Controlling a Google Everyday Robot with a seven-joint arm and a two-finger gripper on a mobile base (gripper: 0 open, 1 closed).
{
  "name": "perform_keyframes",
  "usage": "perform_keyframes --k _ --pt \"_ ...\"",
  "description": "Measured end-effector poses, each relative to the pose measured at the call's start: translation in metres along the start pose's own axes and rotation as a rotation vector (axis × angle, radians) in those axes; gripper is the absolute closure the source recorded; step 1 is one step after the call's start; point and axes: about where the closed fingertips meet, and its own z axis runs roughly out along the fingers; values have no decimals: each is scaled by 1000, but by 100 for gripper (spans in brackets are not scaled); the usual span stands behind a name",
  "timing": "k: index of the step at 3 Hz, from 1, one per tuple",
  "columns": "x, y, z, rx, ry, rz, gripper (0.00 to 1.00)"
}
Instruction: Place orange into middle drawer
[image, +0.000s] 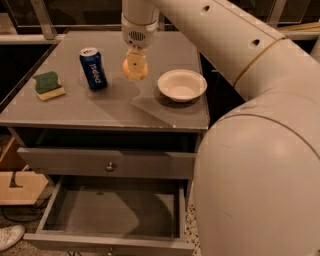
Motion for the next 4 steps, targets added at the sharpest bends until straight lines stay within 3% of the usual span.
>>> perform_keyframes --k 1,2,4 --pt "-1 -2 2 4 -5 2 100" --pt "9 12 -7 5 15 13 100" --pt "48 77 -53 -27 52 69 100"
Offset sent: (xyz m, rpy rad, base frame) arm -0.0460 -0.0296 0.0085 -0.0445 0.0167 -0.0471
